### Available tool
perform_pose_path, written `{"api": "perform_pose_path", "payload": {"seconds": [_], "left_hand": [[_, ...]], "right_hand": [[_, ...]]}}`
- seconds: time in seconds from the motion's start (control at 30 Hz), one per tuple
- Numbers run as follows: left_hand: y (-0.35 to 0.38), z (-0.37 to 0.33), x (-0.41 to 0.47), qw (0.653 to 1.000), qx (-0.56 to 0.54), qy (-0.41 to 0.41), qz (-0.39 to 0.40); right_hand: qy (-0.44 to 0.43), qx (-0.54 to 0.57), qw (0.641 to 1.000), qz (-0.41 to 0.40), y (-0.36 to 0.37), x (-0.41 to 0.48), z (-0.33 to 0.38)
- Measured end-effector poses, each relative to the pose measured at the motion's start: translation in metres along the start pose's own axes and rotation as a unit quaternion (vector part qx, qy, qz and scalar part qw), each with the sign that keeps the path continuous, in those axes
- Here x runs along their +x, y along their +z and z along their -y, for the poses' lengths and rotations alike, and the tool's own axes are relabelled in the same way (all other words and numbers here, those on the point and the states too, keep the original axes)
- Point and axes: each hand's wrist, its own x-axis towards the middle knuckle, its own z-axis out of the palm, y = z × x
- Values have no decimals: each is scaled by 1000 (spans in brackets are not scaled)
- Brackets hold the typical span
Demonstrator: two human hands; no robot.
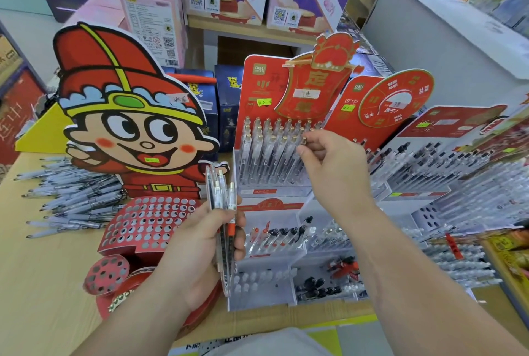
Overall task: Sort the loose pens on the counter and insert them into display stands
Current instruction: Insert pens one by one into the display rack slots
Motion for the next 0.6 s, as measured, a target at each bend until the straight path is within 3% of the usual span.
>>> {"api": "perform_pose_path", "payload": {"seconds": [0.4, 0.43, 0.5, 0.6], "left_hand": [[1, -10, -14, 997, -15, -26, 67], [1, -10, -16, 997, -9, -23, 72], [2, -11, -18, 997, -3, -17, 77], [8, -9, -22, 996, -3, -13, 92]], "right_hand": [[-10, 36, 998, -56, -14, -21, 11], [-14, 50, 998, -41, -17, -27, 15], [27, 133, 989, 64, -20, -38, 26], [146, 301, 906, 260, -17, -50, 36]]}}
